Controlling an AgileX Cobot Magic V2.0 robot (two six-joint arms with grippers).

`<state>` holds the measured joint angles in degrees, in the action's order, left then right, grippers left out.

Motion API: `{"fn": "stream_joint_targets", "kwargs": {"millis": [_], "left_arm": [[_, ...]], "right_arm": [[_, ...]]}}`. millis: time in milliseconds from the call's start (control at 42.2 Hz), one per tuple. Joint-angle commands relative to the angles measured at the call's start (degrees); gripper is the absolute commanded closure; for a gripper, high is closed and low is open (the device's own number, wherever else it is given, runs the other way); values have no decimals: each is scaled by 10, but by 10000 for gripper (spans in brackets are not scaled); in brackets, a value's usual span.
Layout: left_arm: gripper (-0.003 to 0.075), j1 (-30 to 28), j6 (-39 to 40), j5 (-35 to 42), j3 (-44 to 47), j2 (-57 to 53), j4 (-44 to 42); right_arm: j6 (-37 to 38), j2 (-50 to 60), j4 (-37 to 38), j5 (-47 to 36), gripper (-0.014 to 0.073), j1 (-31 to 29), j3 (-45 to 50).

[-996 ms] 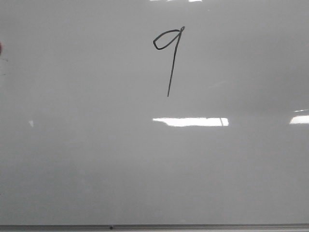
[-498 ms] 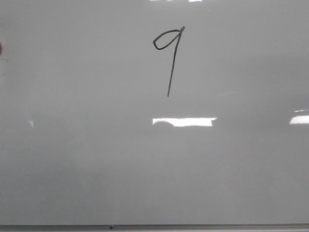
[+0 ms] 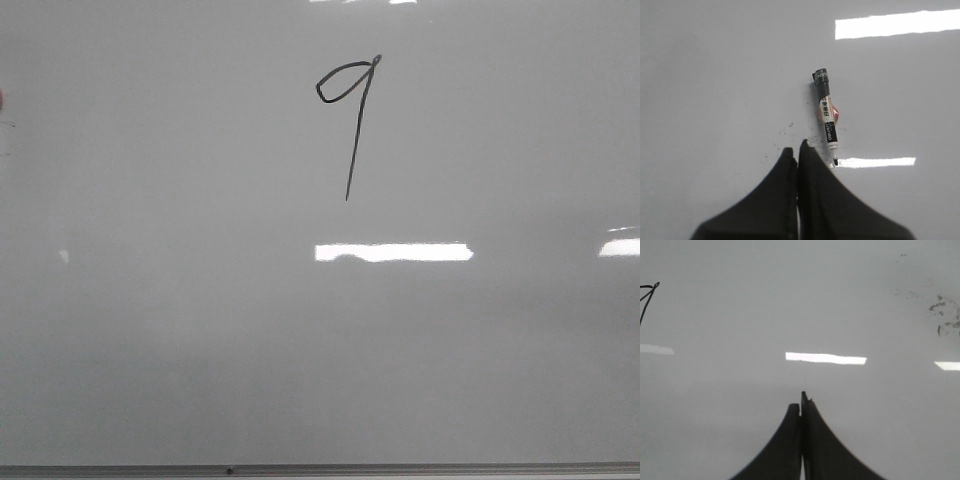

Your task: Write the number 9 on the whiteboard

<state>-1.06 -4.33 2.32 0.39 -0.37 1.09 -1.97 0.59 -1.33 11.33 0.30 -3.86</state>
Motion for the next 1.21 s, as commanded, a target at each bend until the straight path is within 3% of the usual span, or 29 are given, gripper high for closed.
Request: {"fn": "stream_joint_targets", "kwargs": {"millis": [0, 261, 1185], "left_arm": [[739, 4, 1, 49, 2, -12, 5], [739, 4, 1, 49, 2, -12, 5], [739, 4, 1, 49, 2, -12, 5]], "right_arm": [[-4, 7, 2, -97, 662, -4, 11], [-4, 11, 2, -169, 662, 4, 52], [20, 11, 3, -170, 662, 5, 52]]}}
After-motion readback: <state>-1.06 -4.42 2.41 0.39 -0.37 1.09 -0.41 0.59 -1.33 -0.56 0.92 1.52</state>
